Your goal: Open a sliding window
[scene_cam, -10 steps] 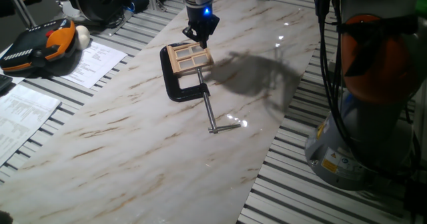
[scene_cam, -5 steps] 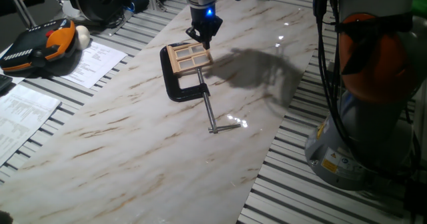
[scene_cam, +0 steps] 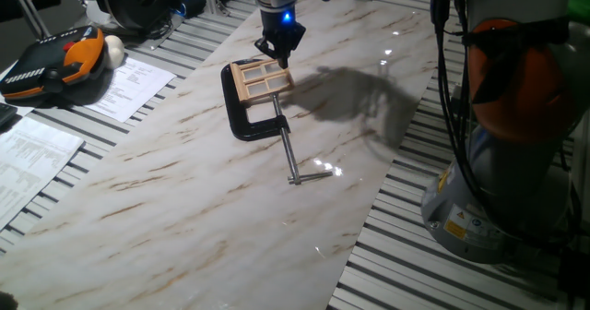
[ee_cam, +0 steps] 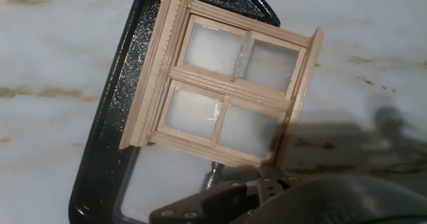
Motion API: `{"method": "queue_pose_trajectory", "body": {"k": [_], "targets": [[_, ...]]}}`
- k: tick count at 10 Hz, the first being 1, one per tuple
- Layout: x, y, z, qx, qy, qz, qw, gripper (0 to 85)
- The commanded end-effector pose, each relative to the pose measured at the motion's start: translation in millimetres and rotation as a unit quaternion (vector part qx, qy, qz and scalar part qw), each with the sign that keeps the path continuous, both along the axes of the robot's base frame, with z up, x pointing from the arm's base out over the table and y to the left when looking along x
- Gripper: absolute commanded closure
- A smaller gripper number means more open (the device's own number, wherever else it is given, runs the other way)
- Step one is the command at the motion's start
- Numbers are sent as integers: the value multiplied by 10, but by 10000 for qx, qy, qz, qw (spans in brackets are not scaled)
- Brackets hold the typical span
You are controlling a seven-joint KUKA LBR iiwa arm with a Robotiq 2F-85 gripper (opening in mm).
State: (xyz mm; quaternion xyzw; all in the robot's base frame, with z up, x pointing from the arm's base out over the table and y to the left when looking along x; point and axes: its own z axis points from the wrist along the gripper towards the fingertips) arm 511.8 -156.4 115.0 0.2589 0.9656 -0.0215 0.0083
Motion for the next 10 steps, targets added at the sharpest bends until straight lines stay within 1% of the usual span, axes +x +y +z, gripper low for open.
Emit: {"method": "queue_pose_trajectory", "body": {"k": [1, 2, 3, 5, 6, 8, 9, 10], "targets": [[4, 2, 0, -16, 0, 7, 10000, 850], [-9, -2, -2, 30, 22, -9, 10000, 850], [-7, -9, -12, 45, 30, -2, 10000, 850], [5, 1, -12, 22, 31, 13, 10000, 850], [2, 2, -12, 114, 52, -25, 9999, 850], [2, 2, -12, 382, 91, -131, 9991, 850], [2, 2, -12, 75, 121, -44, 9999, 850], [2, 2, -12, -225, 230, -102, 9994, 850]]}}
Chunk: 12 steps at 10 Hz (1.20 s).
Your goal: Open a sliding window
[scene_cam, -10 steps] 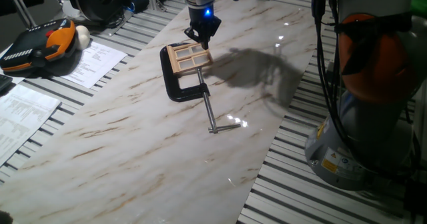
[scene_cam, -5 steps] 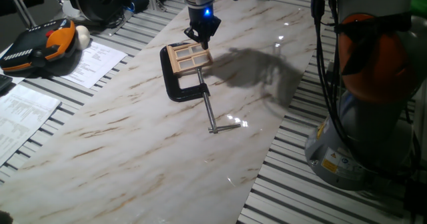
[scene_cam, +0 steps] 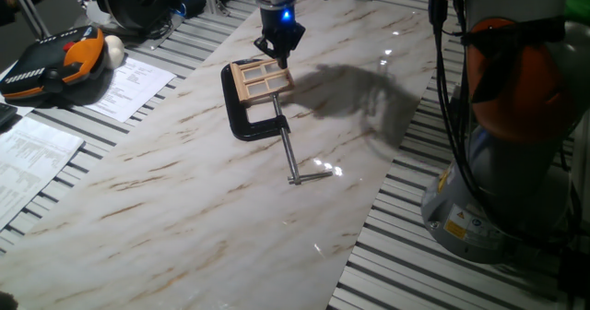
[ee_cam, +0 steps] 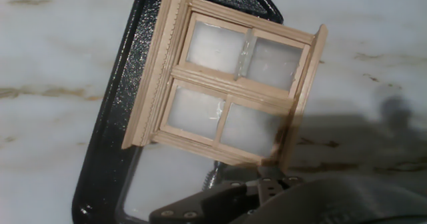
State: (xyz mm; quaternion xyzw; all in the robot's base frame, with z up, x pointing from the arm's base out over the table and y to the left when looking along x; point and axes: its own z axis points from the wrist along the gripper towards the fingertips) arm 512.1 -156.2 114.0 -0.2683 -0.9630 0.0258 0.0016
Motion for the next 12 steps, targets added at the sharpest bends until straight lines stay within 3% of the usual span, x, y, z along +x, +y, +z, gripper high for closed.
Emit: {"method": "queue_pose_trajectory", "body": {"k": [1, 2, 3, 4, 7, 9, 11, 12], "targets": [[-1, 0, -2, -348, 201, -38, 9992, 850], [-1, 0, -2, -362, 25, -24, 9993, 850], [-1, 0, -2, -561, -226, 87, 9981, 850], [-1, 0, -2, -684, -316, 169, 9970, 850], [36, 9, -41, -516, -421, 144, 9977, 850], [40, 10, -43, -683, -500, 114, 9963, 850], [49, -48, -68, -746, -464, 158, 9960, 850], [56, -101, -108, -677, -467, 140, 9965, 850]]}}
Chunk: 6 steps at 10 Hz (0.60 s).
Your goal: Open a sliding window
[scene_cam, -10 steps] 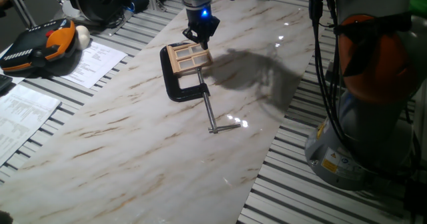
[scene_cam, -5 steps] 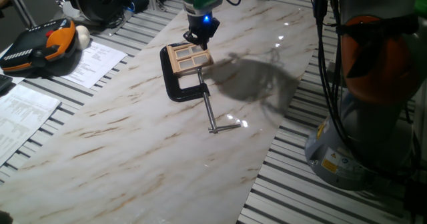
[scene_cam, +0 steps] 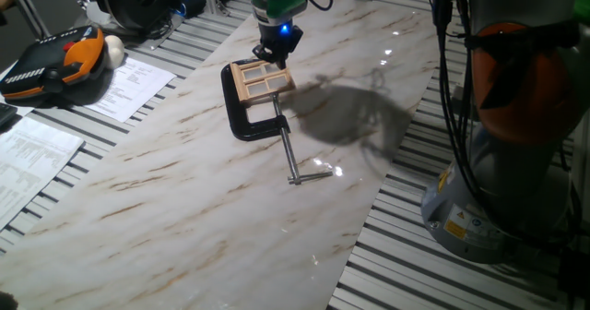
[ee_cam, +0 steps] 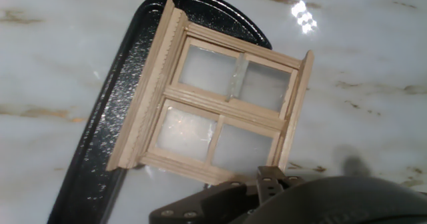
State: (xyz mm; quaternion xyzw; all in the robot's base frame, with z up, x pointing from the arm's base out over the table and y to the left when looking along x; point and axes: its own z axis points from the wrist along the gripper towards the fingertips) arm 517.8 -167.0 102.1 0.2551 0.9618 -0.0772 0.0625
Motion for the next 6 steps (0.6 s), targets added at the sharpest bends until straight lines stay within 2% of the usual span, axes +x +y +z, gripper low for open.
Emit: {"method": "queue_pose_trajectory", "body": {"k": [1, 2, 4, 6], "targets": [[4, -39, -35, 21, -14, 2, 10000, 850], [6, -60, -54, -18, -6, 1, 10000, 850], [16, -48, -74, -1, 12, -26, 10000, 850], [74, -46, -148, 32, -25, -144, 9999, 850]]}}
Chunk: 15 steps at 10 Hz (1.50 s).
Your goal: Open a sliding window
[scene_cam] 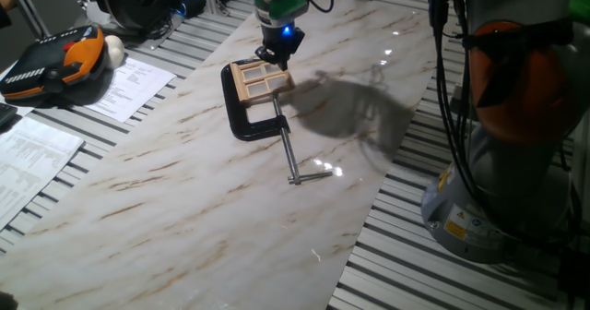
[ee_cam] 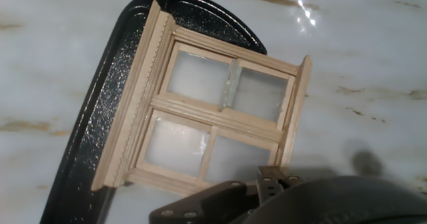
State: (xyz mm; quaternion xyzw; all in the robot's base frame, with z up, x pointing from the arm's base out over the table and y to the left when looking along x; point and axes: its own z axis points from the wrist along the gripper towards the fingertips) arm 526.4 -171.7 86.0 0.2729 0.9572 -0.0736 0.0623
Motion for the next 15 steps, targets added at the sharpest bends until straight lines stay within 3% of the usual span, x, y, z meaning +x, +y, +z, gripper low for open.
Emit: {"method": "queue_pose_trajectory", "body": {"k": [1, 2, 4, 7, 15], "targets": [[18, 3, -28, 37, 11, -73, 10000, 850], [47, 3, -61, 100, 48, -227, 9997, 850], [84, 14, -107, 92, 196, -493, 9985, 850], [113, 36, -126, 292, 211, -707, 9969, 850], [176, 79, -191, 325, 272, -985, 9942, 850]]}}
